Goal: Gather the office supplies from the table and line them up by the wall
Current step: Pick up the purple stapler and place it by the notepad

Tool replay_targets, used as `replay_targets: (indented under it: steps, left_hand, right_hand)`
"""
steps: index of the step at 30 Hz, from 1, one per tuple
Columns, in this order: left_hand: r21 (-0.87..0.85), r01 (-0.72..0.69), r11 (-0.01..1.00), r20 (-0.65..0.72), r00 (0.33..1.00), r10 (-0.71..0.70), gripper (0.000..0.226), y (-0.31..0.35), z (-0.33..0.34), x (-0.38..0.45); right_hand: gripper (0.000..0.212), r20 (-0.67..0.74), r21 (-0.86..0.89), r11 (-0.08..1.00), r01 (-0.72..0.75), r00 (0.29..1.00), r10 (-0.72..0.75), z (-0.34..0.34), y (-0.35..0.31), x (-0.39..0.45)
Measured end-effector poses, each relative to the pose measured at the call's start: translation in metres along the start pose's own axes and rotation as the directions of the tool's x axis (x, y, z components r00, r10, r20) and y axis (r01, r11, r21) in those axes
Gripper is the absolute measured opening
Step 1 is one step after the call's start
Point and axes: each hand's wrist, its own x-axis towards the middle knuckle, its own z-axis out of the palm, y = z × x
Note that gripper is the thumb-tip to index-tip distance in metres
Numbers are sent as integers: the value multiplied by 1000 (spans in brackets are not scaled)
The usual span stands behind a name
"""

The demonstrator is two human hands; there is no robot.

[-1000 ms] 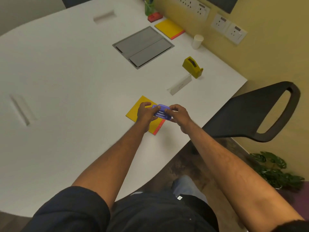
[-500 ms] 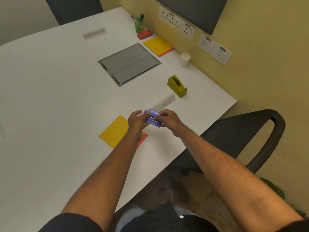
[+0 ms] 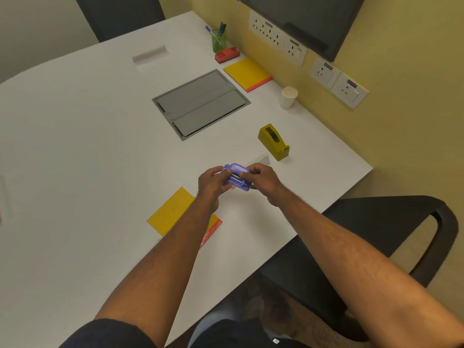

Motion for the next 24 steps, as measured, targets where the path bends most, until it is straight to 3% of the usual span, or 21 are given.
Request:
replay_targets:
  steps: [12, 24]
  left_hand:
    - [39, -5, 999, 120, 993, 1, 48, 62, 40, 105]
    - [-35, -12, 999, 80, 997, 15, 39, 109, 98, 230]
  right_hand:
    - [20, -158, 32, 999, -22, 987, 27, -14, -37, 95]
    - [14, -219, -98, 995, 17, 975, -38, -38, -68, 238]
